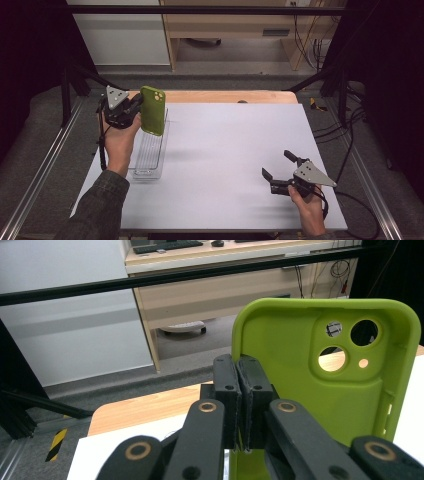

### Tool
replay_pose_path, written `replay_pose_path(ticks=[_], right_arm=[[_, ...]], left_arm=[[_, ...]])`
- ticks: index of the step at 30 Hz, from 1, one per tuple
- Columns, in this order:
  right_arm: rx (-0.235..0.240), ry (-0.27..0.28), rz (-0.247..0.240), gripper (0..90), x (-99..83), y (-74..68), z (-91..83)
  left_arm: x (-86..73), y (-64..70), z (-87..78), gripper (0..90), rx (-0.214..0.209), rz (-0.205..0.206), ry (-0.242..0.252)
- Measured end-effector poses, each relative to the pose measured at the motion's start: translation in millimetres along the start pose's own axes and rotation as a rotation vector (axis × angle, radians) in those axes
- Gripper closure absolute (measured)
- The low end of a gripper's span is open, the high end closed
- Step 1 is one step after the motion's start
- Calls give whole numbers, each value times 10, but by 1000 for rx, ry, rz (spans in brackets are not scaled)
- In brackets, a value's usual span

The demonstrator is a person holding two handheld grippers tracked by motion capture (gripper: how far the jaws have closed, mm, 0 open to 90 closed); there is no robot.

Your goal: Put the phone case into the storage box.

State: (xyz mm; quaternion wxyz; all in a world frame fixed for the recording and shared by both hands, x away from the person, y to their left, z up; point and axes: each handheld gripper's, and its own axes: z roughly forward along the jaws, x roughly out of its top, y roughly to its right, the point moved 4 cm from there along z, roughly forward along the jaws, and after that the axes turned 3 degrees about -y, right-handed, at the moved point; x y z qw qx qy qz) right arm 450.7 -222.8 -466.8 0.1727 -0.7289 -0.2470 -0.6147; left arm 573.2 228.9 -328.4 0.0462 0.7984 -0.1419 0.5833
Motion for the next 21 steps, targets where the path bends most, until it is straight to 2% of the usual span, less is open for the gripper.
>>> replay_pose_path(ticks=[5,12,21], right_arm=[[-5,0,0,24,5,0,0],[-8,-6,-8,25,4,-3,-2],[13,-2,-19,23,0,-29,5]], left_arm=[[-23,-45,55,874,-4,-23,4],[-26,-87,137,874,8,-30,4],[-33,-117,226,873,19,-41,0]])
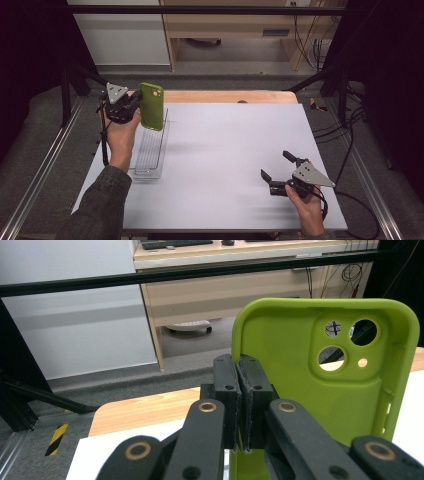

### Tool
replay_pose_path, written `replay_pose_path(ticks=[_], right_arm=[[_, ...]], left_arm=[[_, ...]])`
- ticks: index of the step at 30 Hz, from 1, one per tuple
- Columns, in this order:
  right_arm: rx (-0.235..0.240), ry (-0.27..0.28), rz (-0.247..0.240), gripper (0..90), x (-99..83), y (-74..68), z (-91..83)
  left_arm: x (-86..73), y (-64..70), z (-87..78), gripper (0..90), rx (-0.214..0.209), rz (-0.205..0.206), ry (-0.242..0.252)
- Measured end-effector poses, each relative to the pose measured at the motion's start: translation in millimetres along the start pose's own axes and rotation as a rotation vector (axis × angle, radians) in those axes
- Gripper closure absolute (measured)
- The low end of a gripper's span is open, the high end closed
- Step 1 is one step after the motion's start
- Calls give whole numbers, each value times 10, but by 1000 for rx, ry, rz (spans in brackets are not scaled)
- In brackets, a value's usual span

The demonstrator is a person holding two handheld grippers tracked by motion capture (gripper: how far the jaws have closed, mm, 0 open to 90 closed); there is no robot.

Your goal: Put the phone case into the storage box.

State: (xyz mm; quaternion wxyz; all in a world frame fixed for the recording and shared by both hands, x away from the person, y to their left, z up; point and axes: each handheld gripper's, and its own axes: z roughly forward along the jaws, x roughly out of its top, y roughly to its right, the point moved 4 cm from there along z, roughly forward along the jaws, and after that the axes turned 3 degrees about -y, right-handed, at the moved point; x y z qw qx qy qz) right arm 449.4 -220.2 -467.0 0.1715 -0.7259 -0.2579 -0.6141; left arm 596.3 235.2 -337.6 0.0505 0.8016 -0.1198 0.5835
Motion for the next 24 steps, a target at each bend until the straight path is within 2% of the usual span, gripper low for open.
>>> replay_pose_path(ticks=[5,8,19,24], right_arm=[[-1,-3,-4,22,-12,-7,-3],[6,-9,-19,23,-16,-26,0],[43,13,2,19,-8,-71,-14],[53,9,-5,20,-11,-99,1]], left_arm=[[-22,7,40,874,18,40,-9],[-23,17,49,874,17,40,-8],[-55,-31,111,874,25,14,-3],[-76,-55,118,874,31,11,-2]])
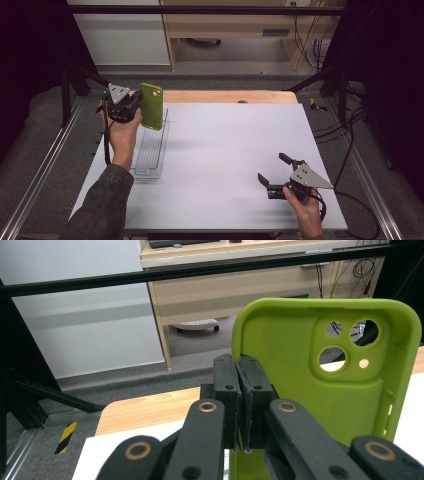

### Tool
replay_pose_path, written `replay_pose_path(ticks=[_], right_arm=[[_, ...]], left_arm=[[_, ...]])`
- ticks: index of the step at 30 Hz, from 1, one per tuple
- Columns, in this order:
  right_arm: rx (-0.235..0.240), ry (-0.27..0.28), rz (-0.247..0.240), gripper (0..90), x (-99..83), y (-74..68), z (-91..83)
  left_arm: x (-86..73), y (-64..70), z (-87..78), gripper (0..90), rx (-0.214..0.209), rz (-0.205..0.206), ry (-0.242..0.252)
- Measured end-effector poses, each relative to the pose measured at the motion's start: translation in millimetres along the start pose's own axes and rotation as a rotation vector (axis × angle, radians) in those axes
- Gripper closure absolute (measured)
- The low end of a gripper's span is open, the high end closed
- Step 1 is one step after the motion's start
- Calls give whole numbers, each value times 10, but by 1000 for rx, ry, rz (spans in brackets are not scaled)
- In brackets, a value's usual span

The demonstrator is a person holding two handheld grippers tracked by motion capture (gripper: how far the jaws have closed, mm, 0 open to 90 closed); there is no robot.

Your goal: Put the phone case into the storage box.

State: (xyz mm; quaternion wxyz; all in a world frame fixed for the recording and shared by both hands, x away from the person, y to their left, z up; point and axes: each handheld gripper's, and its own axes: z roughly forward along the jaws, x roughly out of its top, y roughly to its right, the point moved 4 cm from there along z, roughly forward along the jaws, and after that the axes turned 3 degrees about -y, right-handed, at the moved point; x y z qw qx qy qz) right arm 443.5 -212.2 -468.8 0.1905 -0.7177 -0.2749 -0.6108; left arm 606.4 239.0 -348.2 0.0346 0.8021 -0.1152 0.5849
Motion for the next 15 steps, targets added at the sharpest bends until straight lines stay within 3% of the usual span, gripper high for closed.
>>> replay_pose_path(ticks=[15], right_arm=[[-5,-11,-2,22,-24,0,15]], left_arm=[[-57,-77,100,873,5,-38,-8]])
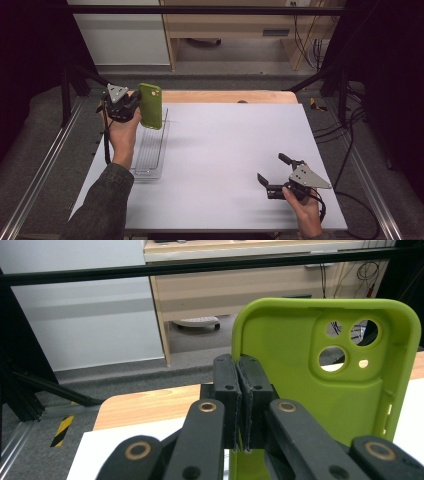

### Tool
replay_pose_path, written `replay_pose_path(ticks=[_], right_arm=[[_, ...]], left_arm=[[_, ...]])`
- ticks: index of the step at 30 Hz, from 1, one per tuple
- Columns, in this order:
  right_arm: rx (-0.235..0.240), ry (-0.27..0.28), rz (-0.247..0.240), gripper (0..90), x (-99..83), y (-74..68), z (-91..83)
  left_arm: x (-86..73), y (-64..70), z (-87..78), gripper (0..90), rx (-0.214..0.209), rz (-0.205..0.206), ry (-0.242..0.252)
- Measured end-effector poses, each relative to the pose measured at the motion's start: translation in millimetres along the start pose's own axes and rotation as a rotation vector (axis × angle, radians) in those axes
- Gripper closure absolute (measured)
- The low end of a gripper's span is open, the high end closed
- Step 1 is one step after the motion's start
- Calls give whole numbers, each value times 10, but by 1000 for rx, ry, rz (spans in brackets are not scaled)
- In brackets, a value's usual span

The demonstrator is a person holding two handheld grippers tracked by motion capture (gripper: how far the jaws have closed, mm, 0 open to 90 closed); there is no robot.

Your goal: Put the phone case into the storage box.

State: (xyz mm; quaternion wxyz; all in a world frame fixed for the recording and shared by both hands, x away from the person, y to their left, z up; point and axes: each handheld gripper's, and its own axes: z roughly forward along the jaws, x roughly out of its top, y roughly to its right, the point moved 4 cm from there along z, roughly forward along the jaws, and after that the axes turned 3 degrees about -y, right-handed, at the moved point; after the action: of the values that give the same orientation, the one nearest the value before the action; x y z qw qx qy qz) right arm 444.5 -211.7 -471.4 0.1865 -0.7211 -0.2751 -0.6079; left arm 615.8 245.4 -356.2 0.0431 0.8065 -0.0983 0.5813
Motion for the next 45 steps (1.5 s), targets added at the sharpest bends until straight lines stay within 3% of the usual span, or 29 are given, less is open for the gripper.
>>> replay_pose_path(ticks=[10,19,45], right_arm=[[-1,-8,-12,22,-9,-7,8],[1,-13,-9,21,-13,-13,16],[7,-27,-13,21,-27,-15,20]], left_arm=[[-35,-63,98,873,26,-29,2],[-13,-95,94,874,62,-54,38],[-23,-98,186,874,95,-67,56]])
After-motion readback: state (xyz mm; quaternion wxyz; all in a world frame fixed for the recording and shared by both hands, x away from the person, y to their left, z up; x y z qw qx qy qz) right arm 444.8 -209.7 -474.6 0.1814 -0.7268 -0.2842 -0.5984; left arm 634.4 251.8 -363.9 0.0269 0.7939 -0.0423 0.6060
